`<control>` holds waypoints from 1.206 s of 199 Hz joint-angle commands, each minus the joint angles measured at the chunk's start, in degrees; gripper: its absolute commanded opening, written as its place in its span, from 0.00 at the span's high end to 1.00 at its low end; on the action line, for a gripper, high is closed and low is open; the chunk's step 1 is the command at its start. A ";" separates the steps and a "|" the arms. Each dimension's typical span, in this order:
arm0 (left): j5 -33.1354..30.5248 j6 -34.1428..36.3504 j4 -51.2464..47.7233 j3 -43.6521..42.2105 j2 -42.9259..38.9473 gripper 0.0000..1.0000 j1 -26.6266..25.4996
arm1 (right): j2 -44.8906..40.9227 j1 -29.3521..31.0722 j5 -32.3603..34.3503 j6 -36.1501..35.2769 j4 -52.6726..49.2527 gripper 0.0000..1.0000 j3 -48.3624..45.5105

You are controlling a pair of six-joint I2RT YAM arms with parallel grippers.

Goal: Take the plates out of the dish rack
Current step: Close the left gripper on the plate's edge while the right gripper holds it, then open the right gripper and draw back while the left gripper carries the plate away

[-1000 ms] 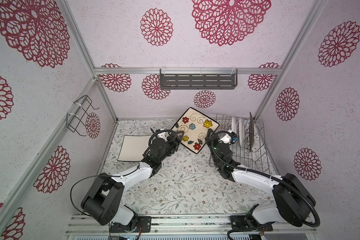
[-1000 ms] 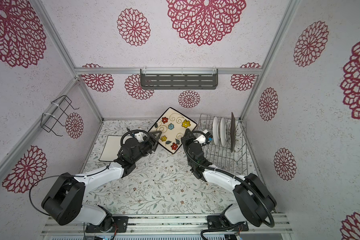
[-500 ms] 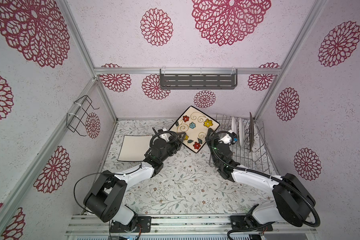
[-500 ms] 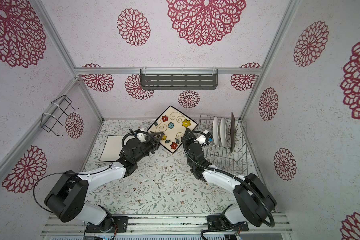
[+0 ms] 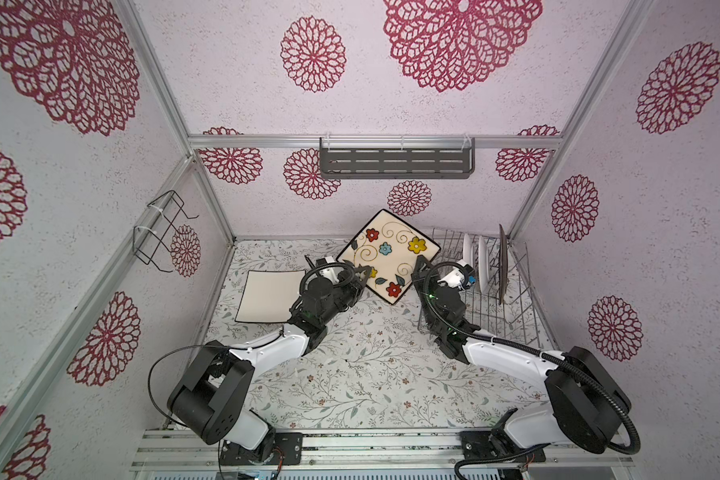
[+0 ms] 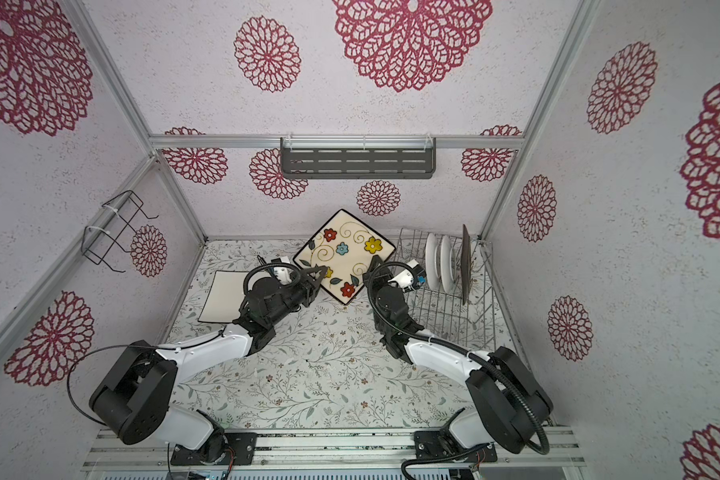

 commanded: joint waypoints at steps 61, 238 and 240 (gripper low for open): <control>-0.99 1.66 2.26 0.11 -1.09 1.00 -0.43 | -5.34 -0.47 -3.53 3.21 4.45 1.00 3.96; -2.02 -1.92 5.72 -2.25 -7.09 1.00 5.64 | -6.58 -5.19 -11.06 7.82 2.31 0.35 -0.12; -2.02 -1.93 5.71 -2.25 -7.17 1.00 5.73 | -6.56 -5.26 -11.16 7.93 2.42 0.35 -0.22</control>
